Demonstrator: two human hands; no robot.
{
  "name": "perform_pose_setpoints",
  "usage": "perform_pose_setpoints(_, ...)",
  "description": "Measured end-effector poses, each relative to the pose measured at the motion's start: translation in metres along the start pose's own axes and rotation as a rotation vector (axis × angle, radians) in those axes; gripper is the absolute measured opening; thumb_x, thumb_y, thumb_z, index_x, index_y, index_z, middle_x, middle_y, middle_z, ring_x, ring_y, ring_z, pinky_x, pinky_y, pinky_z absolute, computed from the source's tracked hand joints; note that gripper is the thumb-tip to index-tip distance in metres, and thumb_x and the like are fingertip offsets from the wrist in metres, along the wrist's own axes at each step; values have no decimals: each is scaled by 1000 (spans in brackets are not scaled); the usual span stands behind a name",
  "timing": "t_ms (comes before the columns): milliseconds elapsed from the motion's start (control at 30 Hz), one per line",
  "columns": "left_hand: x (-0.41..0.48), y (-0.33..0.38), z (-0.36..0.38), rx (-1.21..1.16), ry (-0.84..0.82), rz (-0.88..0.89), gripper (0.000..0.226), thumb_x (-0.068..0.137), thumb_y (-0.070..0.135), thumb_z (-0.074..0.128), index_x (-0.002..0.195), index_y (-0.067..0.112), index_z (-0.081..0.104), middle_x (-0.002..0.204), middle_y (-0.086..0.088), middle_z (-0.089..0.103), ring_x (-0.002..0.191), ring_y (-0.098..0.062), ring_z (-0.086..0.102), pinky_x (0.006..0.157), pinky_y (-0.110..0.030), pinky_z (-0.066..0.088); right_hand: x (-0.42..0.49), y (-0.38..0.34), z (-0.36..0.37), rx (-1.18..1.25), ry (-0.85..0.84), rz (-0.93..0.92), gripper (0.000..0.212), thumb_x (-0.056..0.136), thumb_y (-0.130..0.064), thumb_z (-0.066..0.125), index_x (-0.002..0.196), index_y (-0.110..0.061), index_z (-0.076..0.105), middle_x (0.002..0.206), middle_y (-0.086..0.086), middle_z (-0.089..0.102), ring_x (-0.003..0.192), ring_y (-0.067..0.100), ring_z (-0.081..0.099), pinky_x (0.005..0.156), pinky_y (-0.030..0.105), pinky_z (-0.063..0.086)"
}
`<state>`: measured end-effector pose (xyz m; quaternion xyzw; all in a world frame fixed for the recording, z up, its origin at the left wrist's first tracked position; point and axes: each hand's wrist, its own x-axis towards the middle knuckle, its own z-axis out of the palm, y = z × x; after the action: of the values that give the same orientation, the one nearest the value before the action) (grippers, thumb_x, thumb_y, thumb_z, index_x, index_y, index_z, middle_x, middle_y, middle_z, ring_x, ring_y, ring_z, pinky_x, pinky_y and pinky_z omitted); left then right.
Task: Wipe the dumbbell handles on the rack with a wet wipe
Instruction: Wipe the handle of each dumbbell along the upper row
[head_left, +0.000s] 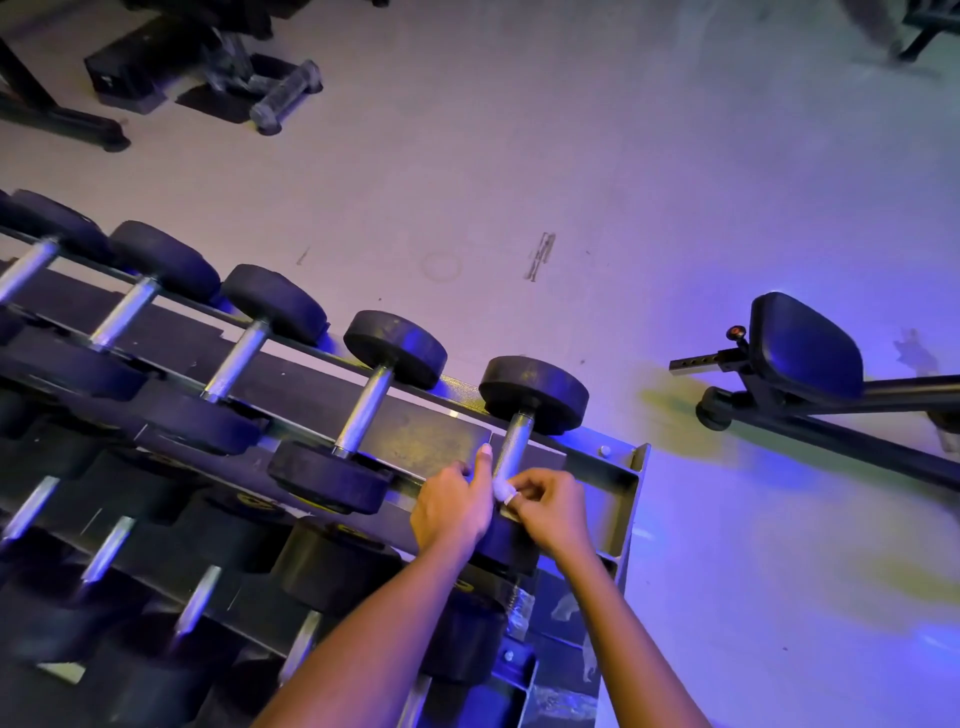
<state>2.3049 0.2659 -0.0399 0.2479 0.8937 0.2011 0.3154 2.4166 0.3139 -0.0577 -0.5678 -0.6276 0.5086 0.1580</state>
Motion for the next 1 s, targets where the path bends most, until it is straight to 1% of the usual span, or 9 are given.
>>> perform_pose_setpoints(133,-1,1,-2,4,0,0,64,90,70,28,109,24,67,113,-8,67,107,-31,59,81,-36,41,22,-11,-9,187,298,-20,12,83,-27,75,75,-20,71,67,-6,70,63,9,66,64,26,52)
perform_pose_setpoints(200,-2,1,-3,6,-4,2,63,90,70,28,109,25,67,113,-8,67,107,-31,59,80,-36,41,34,-19,-11,225,366,-39,12,86,-24,72,76,-18,69,68,-4,68,66,12,64,66,27,51)
perform_pose_setpoints(267,-1,0,-3,5,-3,0,63,90,70,28,108,25,67,112,-7,67,106,-31,59,80,-36,41,43,-23,-8,177,367,-45,11,86,-19,71,75,-17,68,67,-2,66,64,12,58,64,26,47)
perform_pose_setpoints(400,2,0,0,8,4,2,64,90,71,28,102,22,67,109,-7,67,104,-30,60,77,-35,39,37,-11,1,145,310,4,5,83,-16,73,79,-13,73,71,-1,70,66,12,63,65,26,50)
perform_pose_setpoints(533,0,0,0,13,18,9,63,91,70,28,100,21,67,108,-7,67,103,-30,60,75,-34,37,4,8,9,137,170,53,13,81,-20,76,70,-17,71,64,-5,70,54,-2,58,56,15,45)
perform_pose_setpoints(667,0,0,0,18,17,7,63,90,70,28,102,21,68,109,-7,67,104,-30,59,76,-35,39,-6,16,10,153,124,84,15,81,-22,78,69,-18,70,65,-6,70,55,-5,59,59,18,45)
perform_pose_setpoints(833,1,0,0,2,4,3,64,90,70,29,102,21,67,109,-6,67,104,-30,60,80,-36,42,20,-18,-4,281,409,46,19,86,-29,71,74,-14,69,64,-10,66,53,-13,59,55,6,41)
perform_pose_setpoints(900,1,0,-1,0,3,5,65,89,71,28,103,20,67,109,-7,67,104,-31,59,81,-37,42,34,-34,-8,286,491,27,16,86,-23,71,75,-12,69,63,-9,65,54,-9,58,55,9,40)
perform_pose_setpoints(1000,1,-1,-1,4,1,6,65,89,71,28,102,21,67,109,-8,67,104,-31,59,82,-38,43,43,-41,-6,252,477,41,7,83,-15,72,78,-9,72,67,-2,67,62,4,61,64,19,45)
